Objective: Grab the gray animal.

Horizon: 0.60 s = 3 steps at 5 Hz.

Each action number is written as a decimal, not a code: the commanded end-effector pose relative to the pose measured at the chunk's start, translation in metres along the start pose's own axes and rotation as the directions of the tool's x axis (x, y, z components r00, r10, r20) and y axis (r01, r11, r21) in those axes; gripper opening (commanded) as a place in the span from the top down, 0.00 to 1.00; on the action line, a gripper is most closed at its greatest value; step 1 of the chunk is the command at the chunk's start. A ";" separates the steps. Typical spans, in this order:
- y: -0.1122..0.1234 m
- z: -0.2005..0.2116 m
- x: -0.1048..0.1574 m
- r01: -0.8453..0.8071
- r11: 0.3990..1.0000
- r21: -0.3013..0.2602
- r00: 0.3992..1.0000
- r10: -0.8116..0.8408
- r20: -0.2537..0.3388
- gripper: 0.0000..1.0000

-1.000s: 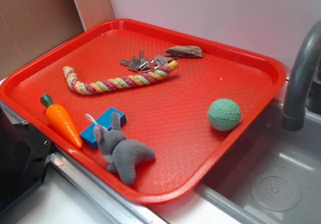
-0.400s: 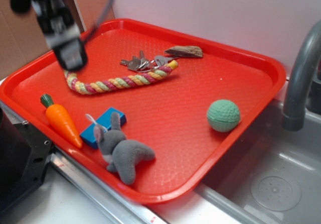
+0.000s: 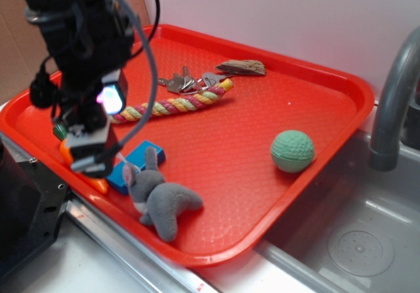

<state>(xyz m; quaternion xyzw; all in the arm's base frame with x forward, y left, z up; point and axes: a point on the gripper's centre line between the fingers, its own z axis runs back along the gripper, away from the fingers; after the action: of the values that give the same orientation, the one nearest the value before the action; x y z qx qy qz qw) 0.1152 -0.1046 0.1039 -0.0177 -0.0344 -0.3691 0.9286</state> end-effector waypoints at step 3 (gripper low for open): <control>-0.002 -0.072 0.027 0.201 0.978 -0.060 0.979 -0.198 0.054 0.00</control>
<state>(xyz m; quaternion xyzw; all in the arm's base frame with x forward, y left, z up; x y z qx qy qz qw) 0.1398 -0.1263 0.0298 -0.0509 -0.0339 -0.4555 0.8881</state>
